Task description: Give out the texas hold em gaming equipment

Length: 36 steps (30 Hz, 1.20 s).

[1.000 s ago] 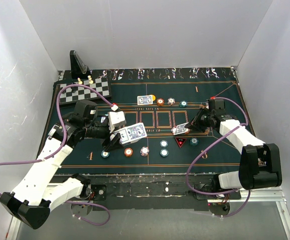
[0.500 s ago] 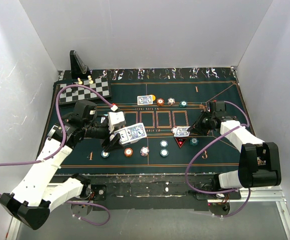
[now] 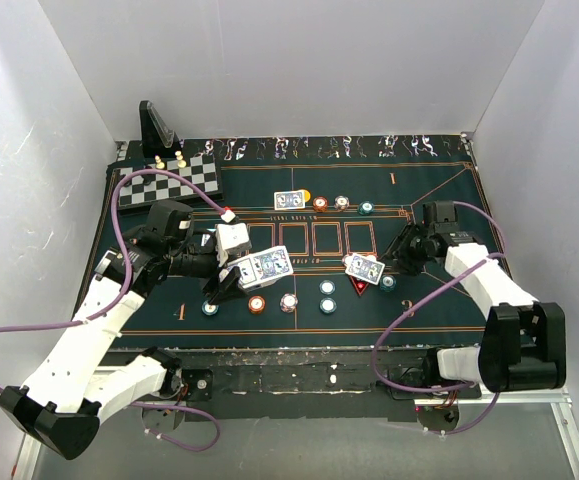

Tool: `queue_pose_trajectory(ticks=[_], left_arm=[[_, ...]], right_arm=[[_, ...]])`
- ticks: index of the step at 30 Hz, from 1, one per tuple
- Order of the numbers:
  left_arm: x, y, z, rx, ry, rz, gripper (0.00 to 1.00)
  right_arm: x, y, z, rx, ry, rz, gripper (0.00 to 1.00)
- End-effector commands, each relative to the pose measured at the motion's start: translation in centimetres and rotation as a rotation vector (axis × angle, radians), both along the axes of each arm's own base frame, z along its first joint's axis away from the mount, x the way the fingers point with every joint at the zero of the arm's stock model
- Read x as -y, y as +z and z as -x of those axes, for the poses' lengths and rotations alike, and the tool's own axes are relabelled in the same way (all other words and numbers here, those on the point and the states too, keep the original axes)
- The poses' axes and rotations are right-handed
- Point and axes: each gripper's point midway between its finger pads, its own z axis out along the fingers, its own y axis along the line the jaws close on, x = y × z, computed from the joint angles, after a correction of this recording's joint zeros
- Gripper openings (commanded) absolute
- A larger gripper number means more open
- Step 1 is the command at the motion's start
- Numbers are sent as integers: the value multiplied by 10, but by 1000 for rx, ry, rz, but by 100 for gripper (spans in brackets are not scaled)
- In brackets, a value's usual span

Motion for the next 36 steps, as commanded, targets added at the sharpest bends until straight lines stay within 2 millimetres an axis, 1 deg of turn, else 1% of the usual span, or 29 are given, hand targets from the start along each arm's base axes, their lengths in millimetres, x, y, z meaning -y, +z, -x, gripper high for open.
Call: queue_pose_trajectory(ticks=[1, 2, 4, 5, 7, 10, 12, 14, 15, 18, 20, 23, 24, 27, 36], left_arm=[[2, 8, 3, 15, -16, 31, 6], [2, 8, 3, 19, -16, 33, 7], [2, 7, 3, 15, -16, 31, 6], [3, 6, 3, 12, -17, 31, 6], [3, 5, 2, 15, -17, 32, 6], [3, 2, 1, 14, -21, 30, 7], [4, 1, 0, 11, -22, 28, 6], [4, 2, -1, 13, -21, 26, 6], [4, 2, -1, 12, -20, 25, 6], [5, 2, -3, 11, -17, 26, 6], [5, 2, -3, 14, -17, 27, 6], [5, 1, -5, 10, -13, 24, 6], [5, 1, -6, 10, -11, 23, 6], [7, 2, -7, 11, -12, 26, 6], [6, 1, -9, 14, -6, 22, 6]], right_arm=[[4, 45, -13, 113, -9, 12, 56], [1, 57, -14, 144, -2, -6, 62], [-10, 82, -17, 197, 22, -72, 68], [-18, 96, -17, 222, 45, -115, 73], [-42, 126, -16, 272, 121, -218, 81], [-84, 165, -2, 329, 293, -312, 84], [-113, 184, 14, 346, 408, -362, 86], [-137, 202, 27, 361, 497, -432, 87], [-148, 210, 34, 372, 537, -471, 87], [-169, 226, 48, 387, 614, -550, 88], [-183, 232, 62, 387, 674, -571, 88], [-201, 231, 76, 367, 740, -570, 89], [-207, 227, 80, 350, 757, -568, 89], [-219, 217, 86, 314, 786, -560, 89], [-246, 205, 96, 264, 846, -568, 91]])
